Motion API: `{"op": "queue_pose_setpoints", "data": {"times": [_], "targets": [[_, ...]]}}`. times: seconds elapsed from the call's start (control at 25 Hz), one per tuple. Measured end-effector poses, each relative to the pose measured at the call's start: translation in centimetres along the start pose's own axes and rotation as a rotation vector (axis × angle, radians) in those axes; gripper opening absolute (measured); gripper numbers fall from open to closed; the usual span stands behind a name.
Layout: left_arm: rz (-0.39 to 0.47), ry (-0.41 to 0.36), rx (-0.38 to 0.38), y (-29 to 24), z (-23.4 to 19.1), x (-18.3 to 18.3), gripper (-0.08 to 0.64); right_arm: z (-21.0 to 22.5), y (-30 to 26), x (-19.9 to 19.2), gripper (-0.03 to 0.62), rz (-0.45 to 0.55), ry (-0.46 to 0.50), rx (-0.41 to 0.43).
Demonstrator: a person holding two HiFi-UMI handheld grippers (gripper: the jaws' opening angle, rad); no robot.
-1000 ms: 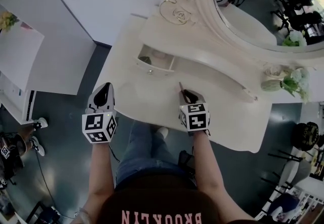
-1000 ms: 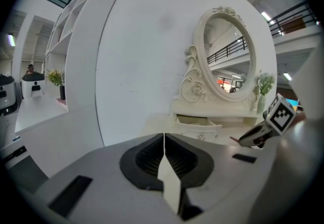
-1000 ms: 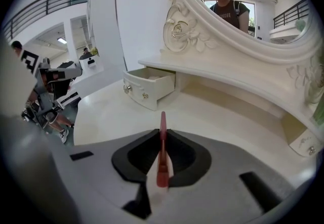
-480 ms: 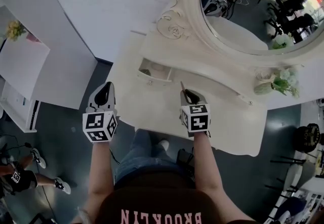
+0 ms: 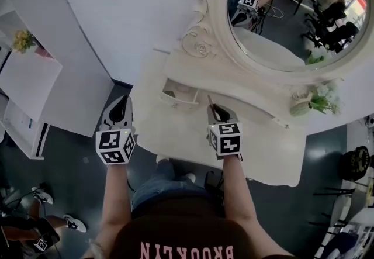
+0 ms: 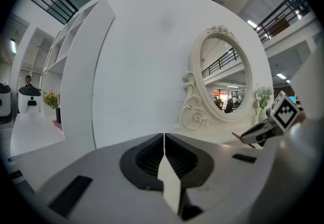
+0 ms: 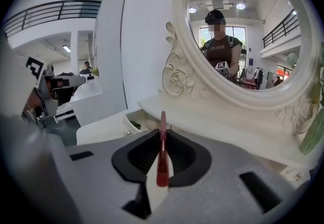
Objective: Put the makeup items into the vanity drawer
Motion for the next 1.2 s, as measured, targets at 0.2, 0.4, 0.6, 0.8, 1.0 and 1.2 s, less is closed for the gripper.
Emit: {"op": "queue_pose_setpoints", "data": {"times": [0.2,0.4,0.6,0.8,1.0,1.2], "targets": [[0.013,0.001,0.013,-0.4,-0.9,0.4,0.006,-0.4,-0.9,1.1,0.034,0.024,0.009,0.013],[0.014,-0.005,0.030,-0.9,-2.3,0.6,0.006,-1.3,-2.7,2.1,0.034,0.031,0.032,0.043],[-0.005,-0.008,0.051,-1.2,-3.8,0.1,0.006,-2.3,-4.8,3.0,0.034,0.026,0.052,0.078],[-0.015,-0.015,0.076,-1.5,-5.9,0.0,0.006,-3.7,-7.1,3.9,0.034,0.024,0.061,0.108],[-0.035,-0.010,0.101,-1.7,-7.8,-0.6,0.006,-5.0,-9.1,4.0,0.034,0.012,0.068,0.139],[-0.063,-0.001,0.115,-2.1,-9.2,-1.7,0.006,-6.2,-11.0,3.6,0.034,-0.017,0.072,0.167]]}}
Point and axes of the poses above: the fingertips, and each gripper's own axes: y backward along the fingers, z to its right, x out of its top, the point moved 5 cm from there along y, backward along the fingers, and after that the axes turned 6 degrees about z, right-handed, at the moved point
